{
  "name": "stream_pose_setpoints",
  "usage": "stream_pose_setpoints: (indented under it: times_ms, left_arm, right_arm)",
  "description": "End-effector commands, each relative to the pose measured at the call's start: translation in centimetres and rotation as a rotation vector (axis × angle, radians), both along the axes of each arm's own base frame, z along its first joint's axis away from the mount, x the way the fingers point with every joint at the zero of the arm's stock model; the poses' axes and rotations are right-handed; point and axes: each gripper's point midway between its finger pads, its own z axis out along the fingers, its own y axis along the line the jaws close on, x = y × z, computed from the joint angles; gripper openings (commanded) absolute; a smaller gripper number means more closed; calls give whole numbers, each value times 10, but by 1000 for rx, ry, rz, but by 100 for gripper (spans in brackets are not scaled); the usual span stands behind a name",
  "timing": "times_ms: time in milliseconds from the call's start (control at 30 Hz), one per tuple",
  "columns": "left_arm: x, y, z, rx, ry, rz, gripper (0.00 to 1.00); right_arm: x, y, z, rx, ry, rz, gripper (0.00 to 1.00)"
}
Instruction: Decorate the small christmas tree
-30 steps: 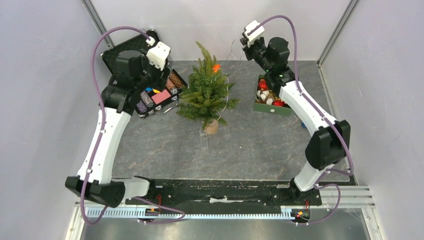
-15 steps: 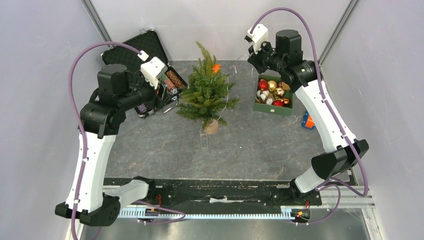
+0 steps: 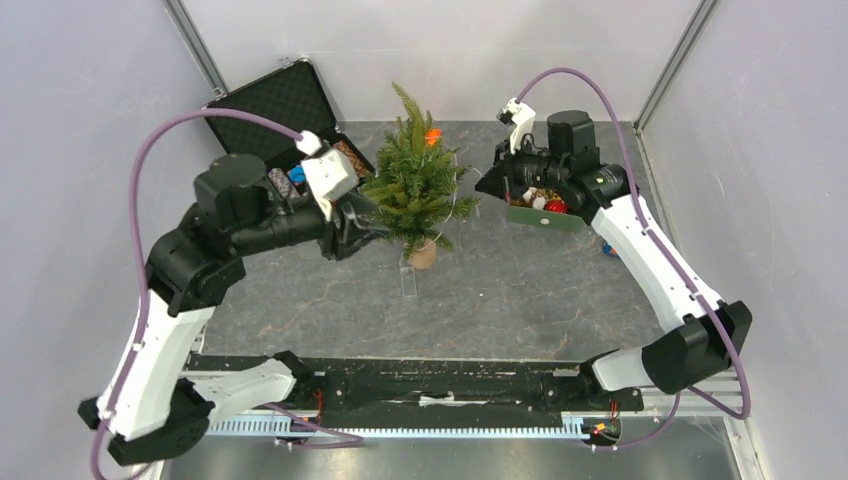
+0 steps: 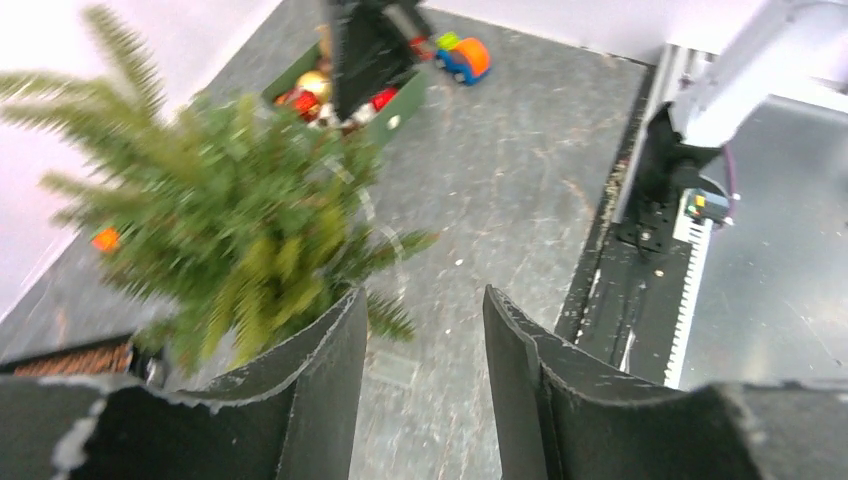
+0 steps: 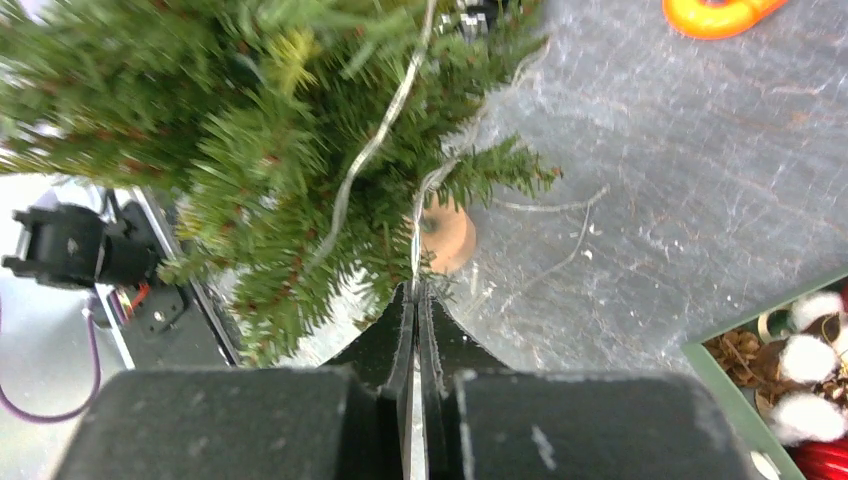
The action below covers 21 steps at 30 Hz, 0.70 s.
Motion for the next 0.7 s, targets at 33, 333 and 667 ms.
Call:
stream_pose_setpoints:
  times_ms: [33, 333, 667]
  left_arm:
    - [-9, -62, -23, 105, -34, -66, 56]
    - [-17, -141, -107, 213, -143, -183, 71]
    - [24, -164, -182, 111, -327, -42, 78]
  right_arm:
    - [-2, 1, 50, 123, -58, -66, 0]
    - [-16, -2, 48, 87, 31, -41, 0]
    - [-42, 4, 69, 172, 43, 19, 0]
